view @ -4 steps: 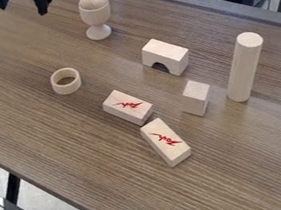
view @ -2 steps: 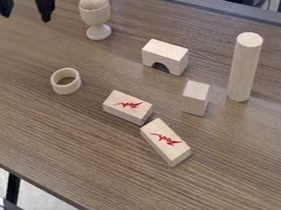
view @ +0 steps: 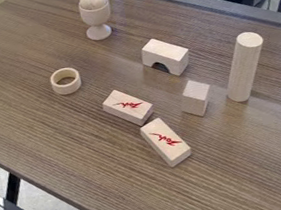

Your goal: Pickedmand put the ball on the other side of the table

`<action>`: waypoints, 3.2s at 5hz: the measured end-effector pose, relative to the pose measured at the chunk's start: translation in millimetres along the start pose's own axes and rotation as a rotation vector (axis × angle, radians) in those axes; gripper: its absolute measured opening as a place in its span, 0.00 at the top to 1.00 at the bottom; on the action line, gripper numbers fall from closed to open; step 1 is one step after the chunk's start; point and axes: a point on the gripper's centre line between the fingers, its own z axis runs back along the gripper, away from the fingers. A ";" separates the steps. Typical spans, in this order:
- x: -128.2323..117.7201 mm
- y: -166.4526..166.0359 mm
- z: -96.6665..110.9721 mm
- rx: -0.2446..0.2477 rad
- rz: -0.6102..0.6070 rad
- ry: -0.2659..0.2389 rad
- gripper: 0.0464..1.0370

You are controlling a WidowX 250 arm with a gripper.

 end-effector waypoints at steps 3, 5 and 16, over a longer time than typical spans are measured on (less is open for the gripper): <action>37.4 -13.8 -29.5 -0.038 0.031 0.072 0.04; 47.9 -18.8 -41.9 -0.073 0.039 0.093 0.04; 53.4 -14.2 -11.1 -0.151 0.133 0.060 0.38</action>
